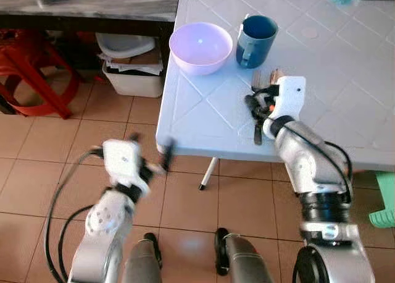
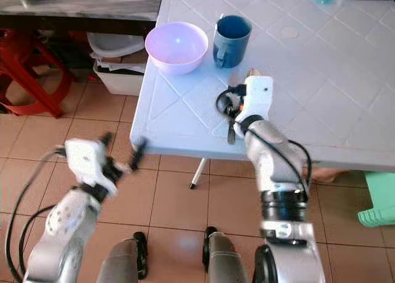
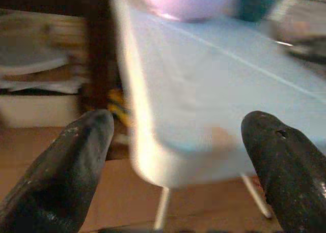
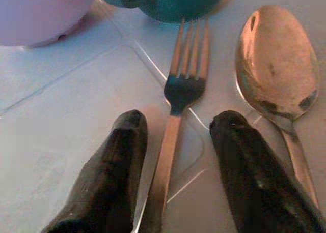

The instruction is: Setting the table

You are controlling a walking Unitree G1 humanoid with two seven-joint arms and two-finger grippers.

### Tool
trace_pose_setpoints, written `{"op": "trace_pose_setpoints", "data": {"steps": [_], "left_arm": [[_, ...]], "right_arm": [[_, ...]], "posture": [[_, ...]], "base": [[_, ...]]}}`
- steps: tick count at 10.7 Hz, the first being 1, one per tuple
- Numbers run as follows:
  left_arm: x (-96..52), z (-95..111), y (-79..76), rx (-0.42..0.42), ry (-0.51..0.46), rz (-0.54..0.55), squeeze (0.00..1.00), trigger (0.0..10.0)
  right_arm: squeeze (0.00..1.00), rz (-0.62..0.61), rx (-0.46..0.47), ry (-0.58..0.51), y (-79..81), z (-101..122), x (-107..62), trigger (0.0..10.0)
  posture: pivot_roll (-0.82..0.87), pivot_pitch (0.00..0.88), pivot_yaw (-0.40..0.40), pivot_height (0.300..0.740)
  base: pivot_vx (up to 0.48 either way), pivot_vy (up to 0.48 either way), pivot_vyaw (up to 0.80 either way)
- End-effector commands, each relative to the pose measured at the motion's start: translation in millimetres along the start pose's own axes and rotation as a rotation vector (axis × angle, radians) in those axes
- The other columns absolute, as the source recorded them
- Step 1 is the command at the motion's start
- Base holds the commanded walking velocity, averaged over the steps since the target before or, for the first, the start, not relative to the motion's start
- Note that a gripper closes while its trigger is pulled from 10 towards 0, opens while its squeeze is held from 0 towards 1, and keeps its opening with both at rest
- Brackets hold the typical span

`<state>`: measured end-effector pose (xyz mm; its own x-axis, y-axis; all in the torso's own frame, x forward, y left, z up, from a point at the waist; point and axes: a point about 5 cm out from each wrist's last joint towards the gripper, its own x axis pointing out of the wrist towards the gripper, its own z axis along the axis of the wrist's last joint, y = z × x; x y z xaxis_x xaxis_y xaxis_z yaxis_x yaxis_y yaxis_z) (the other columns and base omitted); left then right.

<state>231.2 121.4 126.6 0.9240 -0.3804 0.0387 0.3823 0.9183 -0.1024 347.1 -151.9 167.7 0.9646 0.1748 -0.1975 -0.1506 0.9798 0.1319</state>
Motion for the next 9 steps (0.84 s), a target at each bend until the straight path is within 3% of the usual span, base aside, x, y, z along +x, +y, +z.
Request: {"op": "trace_pose_setpoints", "data": {"steps": [1, 5, 8, 9], "left_arm": [[-2.7, 1, -4.1, -0.007, 0.005, -0.035, 0.0, 10.0], [-3.9, 5, -8.7, 0.0, -0.001, -0.097, 0.0, 10.0], [-5.4, -2, -5.1, -0.001, 0.028, -0.052, 0.0, 10.0], [-3.2, -6, 3.2, -0.037, 0.039, 0.024, 0.0, 10.0]], "right_arm": [[0.0, -0.034, 0.049, 0.199, -9.1, -43, -1.2, 0.0], [0.0, -0.118, 0.092, 0.277, -19.0, -61, -8.0, 0.0], [0.0, -0.142, 0.108, 0.298, -18.5, -68, -12.5, 0.0], [0.0, -0.133, 0.15, 0.295, -11.3, -71, -14.9, 0.0]], "posture": [[0.02, 0.297, 0.001, 0.74], [0.02, 0.3, 0.002, 0.74], [0.01, 0.293, -0.009, 0.74], [0.01, 0.288, -0.012, 0.74]], "base": [[0.0, 0.0, 0.0], [0.0, 0.0, 0.0], [0.0, 0.0, 0.0], [0.0, 0.0, 0.0]]}}
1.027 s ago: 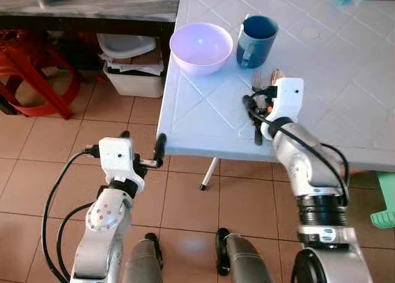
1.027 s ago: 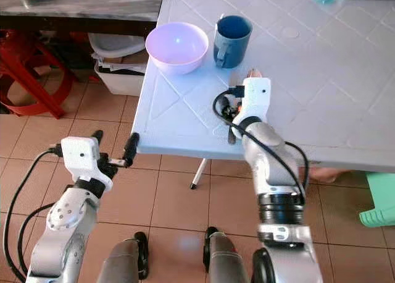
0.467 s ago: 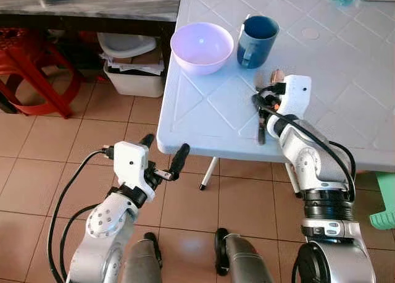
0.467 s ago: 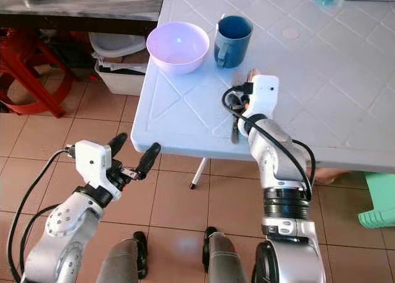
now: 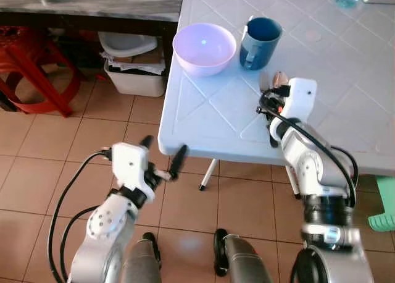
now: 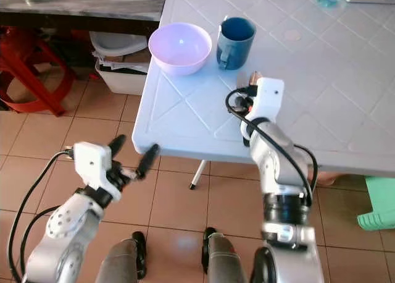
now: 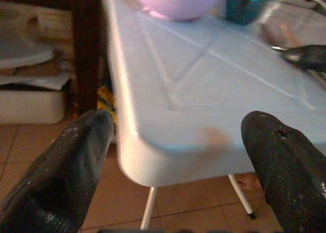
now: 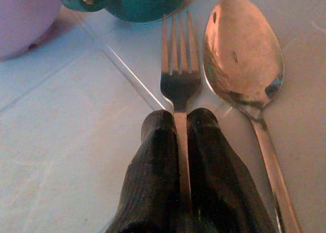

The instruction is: Setting the table

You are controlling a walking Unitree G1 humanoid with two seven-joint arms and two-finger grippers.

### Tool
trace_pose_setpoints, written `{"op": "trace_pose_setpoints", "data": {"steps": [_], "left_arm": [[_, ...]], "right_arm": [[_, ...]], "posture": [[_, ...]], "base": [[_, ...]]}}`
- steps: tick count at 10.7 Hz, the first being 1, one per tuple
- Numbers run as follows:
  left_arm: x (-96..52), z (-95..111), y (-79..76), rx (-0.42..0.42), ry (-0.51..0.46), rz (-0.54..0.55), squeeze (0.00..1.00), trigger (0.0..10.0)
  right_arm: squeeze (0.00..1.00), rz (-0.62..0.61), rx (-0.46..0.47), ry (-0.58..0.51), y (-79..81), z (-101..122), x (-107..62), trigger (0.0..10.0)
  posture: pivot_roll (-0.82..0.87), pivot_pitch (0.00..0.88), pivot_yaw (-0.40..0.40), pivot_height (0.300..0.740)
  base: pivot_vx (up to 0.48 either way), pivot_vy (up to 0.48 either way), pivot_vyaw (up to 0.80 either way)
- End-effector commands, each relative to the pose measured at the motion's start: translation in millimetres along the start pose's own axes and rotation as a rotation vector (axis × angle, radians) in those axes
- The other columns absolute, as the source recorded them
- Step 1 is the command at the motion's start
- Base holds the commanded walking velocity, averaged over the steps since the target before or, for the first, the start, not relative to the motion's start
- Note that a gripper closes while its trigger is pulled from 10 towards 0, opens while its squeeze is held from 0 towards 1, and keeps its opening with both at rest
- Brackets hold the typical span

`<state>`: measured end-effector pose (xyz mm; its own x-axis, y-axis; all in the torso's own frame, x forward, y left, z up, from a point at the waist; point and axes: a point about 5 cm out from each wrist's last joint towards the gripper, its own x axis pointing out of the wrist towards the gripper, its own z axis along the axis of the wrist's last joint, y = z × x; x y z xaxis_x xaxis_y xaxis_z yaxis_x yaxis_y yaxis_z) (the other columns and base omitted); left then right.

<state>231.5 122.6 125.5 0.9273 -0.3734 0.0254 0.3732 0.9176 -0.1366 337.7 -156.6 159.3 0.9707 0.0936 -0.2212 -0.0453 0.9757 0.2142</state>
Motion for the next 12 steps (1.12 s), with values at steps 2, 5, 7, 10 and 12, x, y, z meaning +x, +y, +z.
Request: {"op": "trace_pose_setpoints", "data": {"steps": [2, 5, 7, 10, 12], "left_arm": [[-0.1, -3, 11.1, -0.017, 0.017, 0.077, 0.0, 10.0], [3.8, -3, 13.5, 0.003, 0.011, 0.101, 0.0, 10.0], [6.5, -2, 15.7, 0.009, 0.003, 0.117, 0.0, 10.0], [10.6, 0, 18.3, 0.049, -0.024, 0.145, 0.0, 10.0], [13.3, 1, 18.7, 0.07, -0.035, 0.16, 0.0, 10.0]], "right_arm": [[0.0, 0.01, 0.064, 0.234, 4.4, -56, -8.9, 0.0], [0.0, 0.073, 0.085, 0.252, 27.4, -63, -17.9, 0.0], [0.0, 0.096, 0.073, 0.246, 35.0, -65, -20.9, 0.0], [0.0, 0.129, 0.031, 0.195, 41.5, -60, -20.3, 0.0], [0.0, 0.157, -0.02, 0.14, 44.1, -53, -18.9, 0.0]], "posture": [[0.01, 0.282, -0.016, 0.74], [0.0, 0.271, -0.016, 0.74], [0.0, 0.27, -0.016, 0.74], [0.0, 0.265, -0.012, 0.74], [0.0, 0.26, -0.01, 0.74]], "base": [[0.0, 0.0, 0.0], [0.0, 0.27, 0.0], [0.0, 0.48, 0.0], [0.0, 0.464, 0.0], [0.0, 0.431, 0.0]]}}
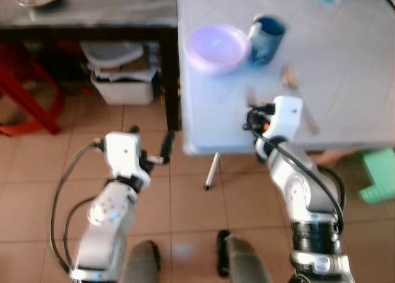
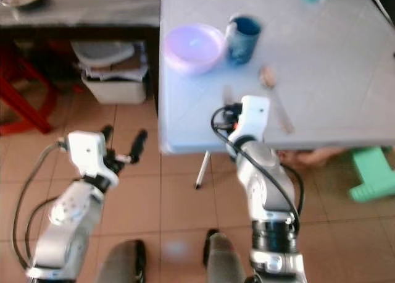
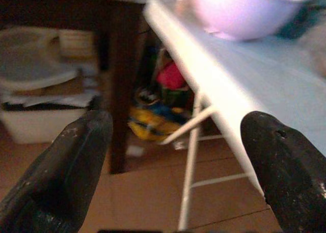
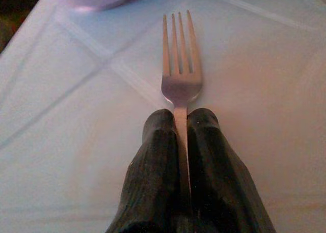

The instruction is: Setting the table

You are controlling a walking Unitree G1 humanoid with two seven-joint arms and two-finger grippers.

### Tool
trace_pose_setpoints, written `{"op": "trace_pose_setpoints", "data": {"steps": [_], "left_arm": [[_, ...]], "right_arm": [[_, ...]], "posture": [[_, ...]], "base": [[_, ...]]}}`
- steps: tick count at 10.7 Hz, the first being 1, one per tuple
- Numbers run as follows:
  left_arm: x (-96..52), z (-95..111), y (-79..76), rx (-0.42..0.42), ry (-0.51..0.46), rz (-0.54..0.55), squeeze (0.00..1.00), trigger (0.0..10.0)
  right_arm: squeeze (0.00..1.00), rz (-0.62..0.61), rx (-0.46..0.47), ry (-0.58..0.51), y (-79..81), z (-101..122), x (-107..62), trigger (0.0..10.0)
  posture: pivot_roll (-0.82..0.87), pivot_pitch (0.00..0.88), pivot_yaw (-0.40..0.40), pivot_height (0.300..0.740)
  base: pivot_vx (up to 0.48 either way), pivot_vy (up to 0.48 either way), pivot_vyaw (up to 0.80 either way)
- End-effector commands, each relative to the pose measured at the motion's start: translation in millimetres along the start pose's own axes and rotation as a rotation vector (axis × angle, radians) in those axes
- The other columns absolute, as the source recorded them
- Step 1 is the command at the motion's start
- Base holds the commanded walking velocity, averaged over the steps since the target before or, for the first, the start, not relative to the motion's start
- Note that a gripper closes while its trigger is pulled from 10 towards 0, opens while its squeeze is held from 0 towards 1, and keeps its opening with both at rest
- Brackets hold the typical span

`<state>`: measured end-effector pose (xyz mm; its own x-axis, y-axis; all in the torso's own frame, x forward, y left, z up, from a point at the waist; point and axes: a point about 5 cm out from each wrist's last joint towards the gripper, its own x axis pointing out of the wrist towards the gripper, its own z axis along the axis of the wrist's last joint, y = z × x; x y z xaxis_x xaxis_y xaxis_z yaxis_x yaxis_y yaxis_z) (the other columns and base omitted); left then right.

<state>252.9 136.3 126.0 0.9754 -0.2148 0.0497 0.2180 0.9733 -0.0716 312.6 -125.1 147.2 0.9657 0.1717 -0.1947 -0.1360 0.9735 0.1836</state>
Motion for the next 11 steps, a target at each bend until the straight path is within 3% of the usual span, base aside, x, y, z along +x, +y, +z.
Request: {"op": "trace_pose_setpoints", "data": {"steps": [1, 6, 11], "left_arm": [[0.4, -1, 2.8, -0.007, -0.002, 0.035, 0.0, 10.0], [5.7, 1, 11.7, 0.028, -0.024, 0.094, 0.0, 10.0], [11.4, 3, 9.2, 0.053, -0.047, 0.079, 0.0, 10.0]], "right_arm": [[0.0, 0.099, -0.076, 0.071, 19.2, -21, -0.3, 0.0], [0.0, 0.09, -0.151, -0.08, 20.0, -5, 0.3, 0.0], [0.0, 0.055, -0.226, -0.186, 14.4, 6, -0.2, 0.0]], "posture": [[0.0, 0.252, -0.01, 0.74], [0.0, 0.243, -0.003, 0.74], [0.0, 0.23, -0.003, 0.74]], "base": [[0.0, 0.424, 0.0], [0.096, 0.422, 0.0], [0.389, 0.24, 0.0]]}}
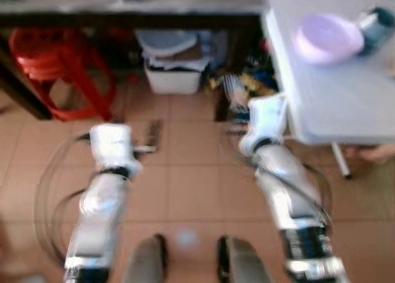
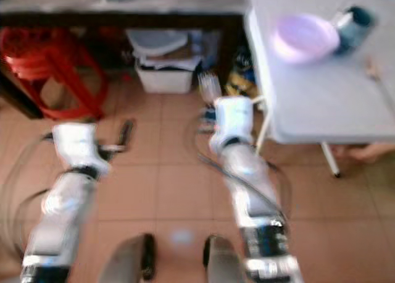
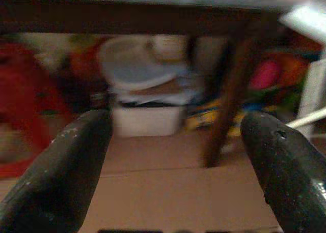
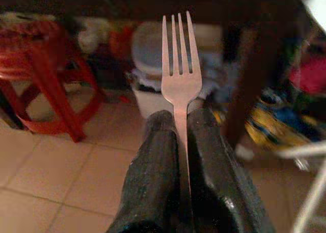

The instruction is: Setting the table

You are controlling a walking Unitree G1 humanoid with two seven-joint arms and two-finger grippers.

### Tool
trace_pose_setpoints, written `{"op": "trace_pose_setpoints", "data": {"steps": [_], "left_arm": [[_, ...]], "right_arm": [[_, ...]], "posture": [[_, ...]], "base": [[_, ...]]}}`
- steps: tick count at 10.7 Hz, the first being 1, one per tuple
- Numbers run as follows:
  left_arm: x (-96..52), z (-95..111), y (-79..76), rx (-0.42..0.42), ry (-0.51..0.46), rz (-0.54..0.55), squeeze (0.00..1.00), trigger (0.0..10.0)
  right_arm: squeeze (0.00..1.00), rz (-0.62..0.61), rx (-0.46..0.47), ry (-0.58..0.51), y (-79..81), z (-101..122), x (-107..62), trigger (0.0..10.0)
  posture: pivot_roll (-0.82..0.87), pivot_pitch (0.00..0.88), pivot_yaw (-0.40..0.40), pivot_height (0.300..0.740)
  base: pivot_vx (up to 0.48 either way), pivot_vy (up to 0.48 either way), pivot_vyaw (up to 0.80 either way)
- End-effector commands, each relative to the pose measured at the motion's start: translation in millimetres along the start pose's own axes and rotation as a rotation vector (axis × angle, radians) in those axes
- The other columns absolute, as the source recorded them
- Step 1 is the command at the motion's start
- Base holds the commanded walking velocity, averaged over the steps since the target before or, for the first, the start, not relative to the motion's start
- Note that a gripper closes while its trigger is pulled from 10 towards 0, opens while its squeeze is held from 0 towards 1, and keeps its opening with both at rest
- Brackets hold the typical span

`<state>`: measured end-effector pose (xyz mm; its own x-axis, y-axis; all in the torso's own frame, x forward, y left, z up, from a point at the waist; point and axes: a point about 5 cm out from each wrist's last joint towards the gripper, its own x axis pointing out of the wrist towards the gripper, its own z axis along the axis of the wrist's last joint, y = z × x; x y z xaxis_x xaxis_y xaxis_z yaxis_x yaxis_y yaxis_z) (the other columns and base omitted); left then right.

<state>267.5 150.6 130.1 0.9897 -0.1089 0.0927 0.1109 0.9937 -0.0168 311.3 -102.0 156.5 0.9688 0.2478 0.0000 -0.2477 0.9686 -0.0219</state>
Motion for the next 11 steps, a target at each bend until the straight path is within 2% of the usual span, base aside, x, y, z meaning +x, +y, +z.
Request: {"op": "trace_pose_setpoints", "data": {"steps": [1, 2, 3, 4, 6, 9, 11], "left_arm": [[-0.6, -1, -8.2, -0.006, -0.003, -0.025, 0.0, 10.0], [-0.2, -1, -8.6, -0.016, 0.0, -0.025, 0.0, 10.0], [0.3, -1, -9.3, -0.013, -0.005, -0.028, 0.0, 10.0], [0.6, -1, -10.0, -0.013, -0.008, -0.032, 0.0, 10.0], [0.6, -1, -11.8, -0.017, -0.007, -0.037, 0.0, 10.0], [1.0, 0, -13.0, -0.007, -0.014, -0.043, 0.0, 10.0], [0.7, 0, -13.0, -0.003, -0.015, -0.046, 0.0, 10.0]], "right_arm": [[0.0, -0.046, -0.024, -0.023, -12.3, 3, -0.8, 0.0], [0.0, -0.049, -0.049, -0.046, -13.6, 7, 0.6, 1.2], [0.0, -0.051, -0.055, -0.05, -14.1, 8, 1.2, 6.4], [0.0, -0.054, -0.065, -0.052, -14.4, 8, 1.4, 10.0], [0.0, -0.074, -0.086, -0.07, -19.4, 11, 1.1, 10.0], [0.0, -0.128, -0.111, -0.096, -39.3, 22, 9.5, 10.0], [0.0, -0.18, -0.11, -0.114, -45.1, 25, 9.8, 10.0]], "posture": [[0.0, 0.229, -0.003, 0.74], [0.0, 0.223, -0.002, 0.74], [0.0, 0.222, -0.002, 0.74], [0.0, 0.224, -0.002, 0.74], [-0.01, 0.225, 0.001, 0.74], [-0.01, 0.226, 0.004, 0.74], [0.0, 0.228, 0.006, 0.74]], "base": [[0.472, 0.0, 0.0], [0.48, 0.0, 0.0], [0.48, 0.0, 0.0], [0.48, 0.0, 0.0], [0.48, 0.0, 0.0], [0.48, 0.0, 0.0], [0.48, 0.0, 0.0]]}}
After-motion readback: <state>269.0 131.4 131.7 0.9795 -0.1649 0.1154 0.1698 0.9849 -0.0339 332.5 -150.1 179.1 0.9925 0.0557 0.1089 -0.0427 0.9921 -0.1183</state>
